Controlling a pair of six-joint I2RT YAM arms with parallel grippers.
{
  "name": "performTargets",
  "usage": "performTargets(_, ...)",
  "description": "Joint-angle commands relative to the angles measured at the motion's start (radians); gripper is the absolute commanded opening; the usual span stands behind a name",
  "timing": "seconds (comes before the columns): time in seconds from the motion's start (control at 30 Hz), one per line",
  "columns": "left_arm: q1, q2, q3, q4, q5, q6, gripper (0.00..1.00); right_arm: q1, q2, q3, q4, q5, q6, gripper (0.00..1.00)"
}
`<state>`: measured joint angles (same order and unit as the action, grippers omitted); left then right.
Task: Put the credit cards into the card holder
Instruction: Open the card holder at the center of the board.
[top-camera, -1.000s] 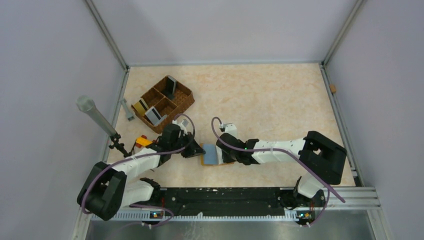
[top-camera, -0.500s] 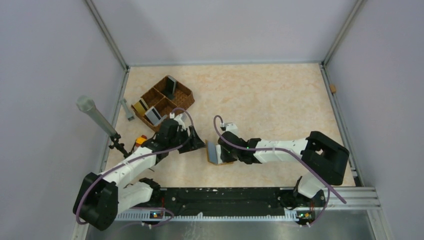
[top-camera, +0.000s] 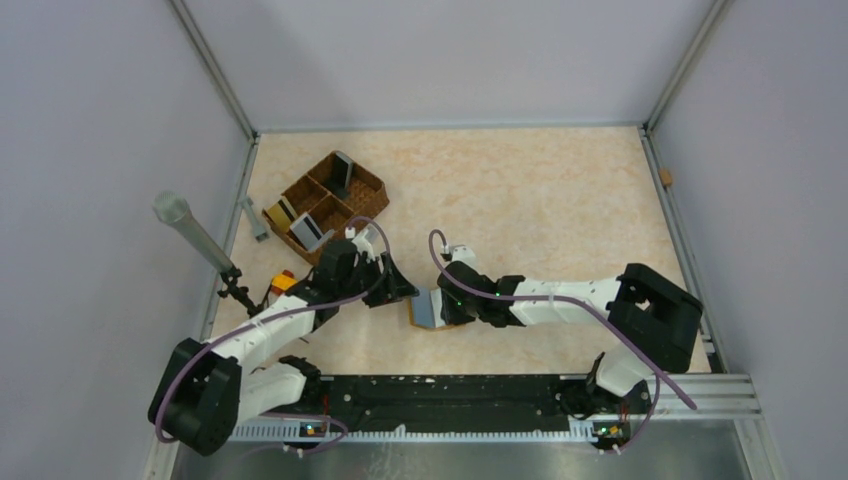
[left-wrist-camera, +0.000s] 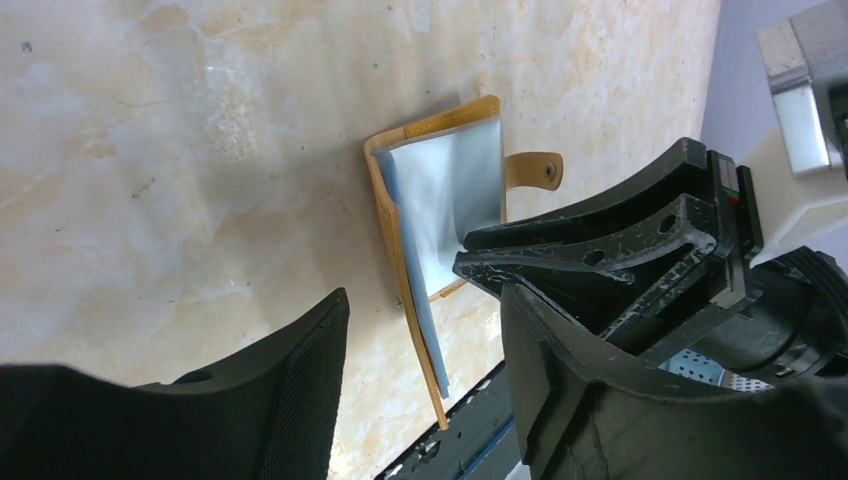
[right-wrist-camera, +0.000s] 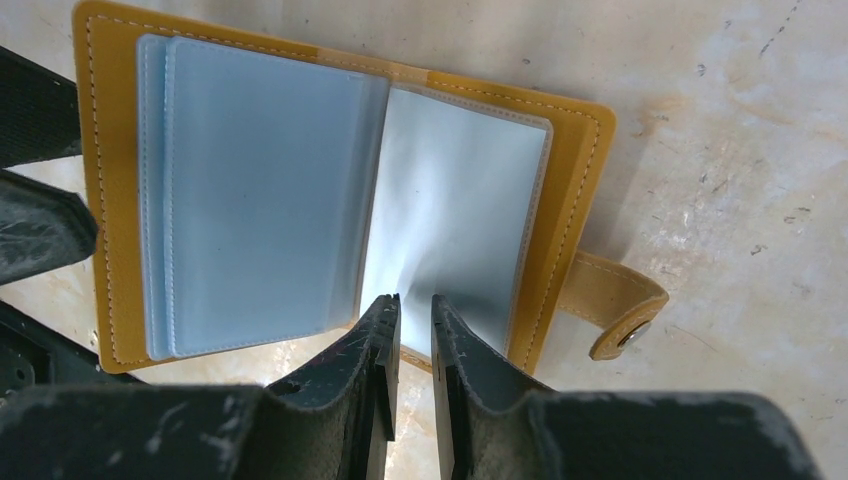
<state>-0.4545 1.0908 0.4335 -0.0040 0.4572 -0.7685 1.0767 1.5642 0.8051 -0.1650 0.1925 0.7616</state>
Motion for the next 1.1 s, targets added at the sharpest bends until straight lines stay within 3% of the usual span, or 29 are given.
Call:
performTargets(0.0, -0.002, 0.023, -0.015, 0.063, 0.022, -0.009, 0.58, -0.003, -0.010, 0.015, 0.015, -0.004, 0.002, 0.19)
performTargets(0.1, -0.002, 0.037, -0.025, 0.073, 0.023, -0.013, 0.53, -0.004, -0.004, 0.013, 0.015, -0.009, 0.004, 0.19)
performTargets(0.6, -0.003, 0.034, -0.061, 0.163, 0.069, -0.079, 0.01, -0.008, 0.040, 0.011, -0.012, 0.006, 0.026, 0.19)
performTargets(0.87, -0.002, 0.044, -0.096, 0.287, 0.115, -0.125, 0.00, -0.034, 0.064, -0.048, 0.096, -0.063, 0.038, 0.18)
performTargets(1.07, -0.003, 0.126, -0.125, 0.477, 0.175, -0.215, 0.00, -0.066, 0.087, -0.115, 0.304, -0.187, 0.046, 0.18)
